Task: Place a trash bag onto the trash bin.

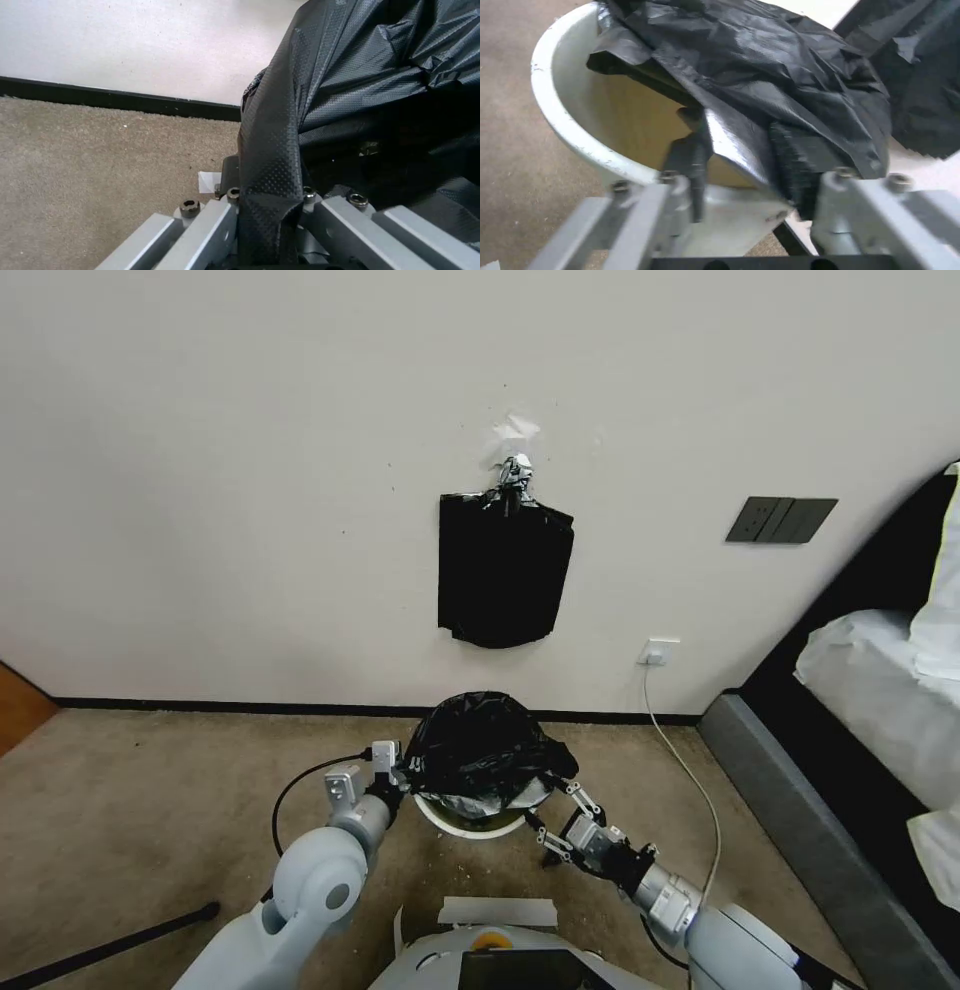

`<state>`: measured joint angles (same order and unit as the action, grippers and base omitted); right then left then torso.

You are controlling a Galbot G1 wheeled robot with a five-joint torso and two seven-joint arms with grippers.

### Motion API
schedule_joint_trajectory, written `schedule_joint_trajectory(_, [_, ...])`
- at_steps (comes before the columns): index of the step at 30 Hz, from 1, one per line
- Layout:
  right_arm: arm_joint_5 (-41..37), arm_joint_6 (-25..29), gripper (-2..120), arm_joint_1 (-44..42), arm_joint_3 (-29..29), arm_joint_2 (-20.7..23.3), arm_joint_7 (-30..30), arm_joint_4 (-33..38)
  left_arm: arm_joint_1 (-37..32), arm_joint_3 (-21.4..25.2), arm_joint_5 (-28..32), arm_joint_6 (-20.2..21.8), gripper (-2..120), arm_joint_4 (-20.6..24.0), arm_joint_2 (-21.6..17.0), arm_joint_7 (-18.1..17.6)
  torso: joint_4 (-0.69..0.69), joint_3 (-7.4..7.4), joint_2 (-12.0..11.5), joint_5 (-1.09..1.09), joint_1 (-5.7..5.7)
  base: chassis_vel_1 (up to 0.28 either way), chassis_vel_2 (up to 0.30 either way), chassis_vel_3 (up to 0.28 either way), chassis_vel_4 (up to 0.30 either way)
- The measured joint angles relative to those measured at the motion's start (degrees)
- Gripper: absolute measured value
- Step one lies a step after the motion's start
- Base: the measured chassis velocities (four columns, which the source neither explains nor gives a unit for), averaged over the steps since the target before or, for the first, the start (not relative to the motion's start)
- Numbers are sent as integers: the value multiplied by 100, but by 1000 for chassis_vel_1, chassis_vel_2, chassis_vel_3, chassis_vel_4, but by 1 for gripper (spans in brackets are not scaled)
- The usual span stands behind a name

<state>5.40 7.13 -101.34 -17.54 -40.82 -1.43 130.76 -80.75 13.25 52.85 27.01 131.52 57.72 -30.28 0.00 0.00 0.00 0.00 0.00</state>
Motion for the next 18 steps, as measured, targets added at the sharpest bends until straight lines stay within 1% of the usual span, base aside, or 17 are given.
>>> schedule_joint_trajectory(1, [0, 0, 27, 0, 0, 0, 0, 0, 0, 0, 0, 0, 0, 0, 0, 0, 0, 0, 0, 0, 0, 0, 0, 0, 0])
schedule_joint_trajectory(3, [22, 98, 17, 26, 43, 8, 49, -41, -12, 2, 0, 6, 0, 14, 7, -5, 0, 0, 0, 1, 0, 0, 0, 0, 0])
schedule_joint_trajectory(4, [22, 98, 17, 26, 43, 8, 49, -41, -12, 2, 0, 6, 0, 14, 7, -5, 0, 0, 0, 1, 0, 0, 0, 0, 0])
schedule_joint_trajectory(6, [-30, 222, 7, 26, 72, 25, 51, -48, -24, 11, 22, 10, 0, 28, 14, -19, 0, 0, 0, 1, 0, 0, 0, 0, 0])
schedule_joint_trajectory(7, [-103, 300, 1, 6, 80, 37, 12, -32, -25, 20, 48, 15, 0, 32, 21, -47, 0, 0, 0, 1, 0, 0, 0, 0, 0])
schedule_joint_trajectory(8, [-227, 467, 0, -41, 81, 53, -168, -2, -24, 29, 101, 23, 0, 34, 31, -86, 0, 0, 0, 0, 0, 0, 0, 0, 0])
schedule_joint_trajectory(9, [-227, 467, 0, -41, 81, 53, -168, -2, -24, 29, 101, 23, 0, 34, 31, -86, 0, 0, 0, 0, 0, 0, 0, 0, 0])
schedule_joint_trajectory(10, [-304, 692, 0, -76, 73, 66, -380, 0, -19, 35, 145, 30, 0, 39, 40, -112, 0, 0, 0, 0, 0, 0, 0, 0, 0])
schedule_joint_trajectory(11, [-304, 692, 0, -76, 73, 66, -380, 0, -19, 35, 145, 30, 0, 39, 40, -112, 0, 0, 0, 0, 0, 0, 0, 0, 0])
schedule_joint_trajectory(12, [-409, 1138, 0, -142, 57, 68, -811, -31, -9, 51, 251, 47, 0, 60, 62, -167, 1, 0, 0, 0, 0, 0, 0, 0, 0])
schedule_joint_trajectory(13, [-409, 1138, 0, -142, 57, 68, -811, -31, -9, 51, 251, 47, 0, 60, 62, -167, 1, 0, 0, 0, 0, 0, 0, 0, 0])
schedule_joint_trajectory(16, [-472, 1558, 0, -292, 42, 48, -1415, -82, 13, 124, 610, 95, 0, 128, 94, -364, -1, 0, 0, 0, 0, 0, 0, 0, 0])
schedule_joint_trajectory(18, [-436, 1602, 0, -310, 42, 43, -1514, -120, 16, 154, 726, 112, 0, 151, 98, -423, -1, 0, 0, 0, 0, 0, 0, 0, 0])
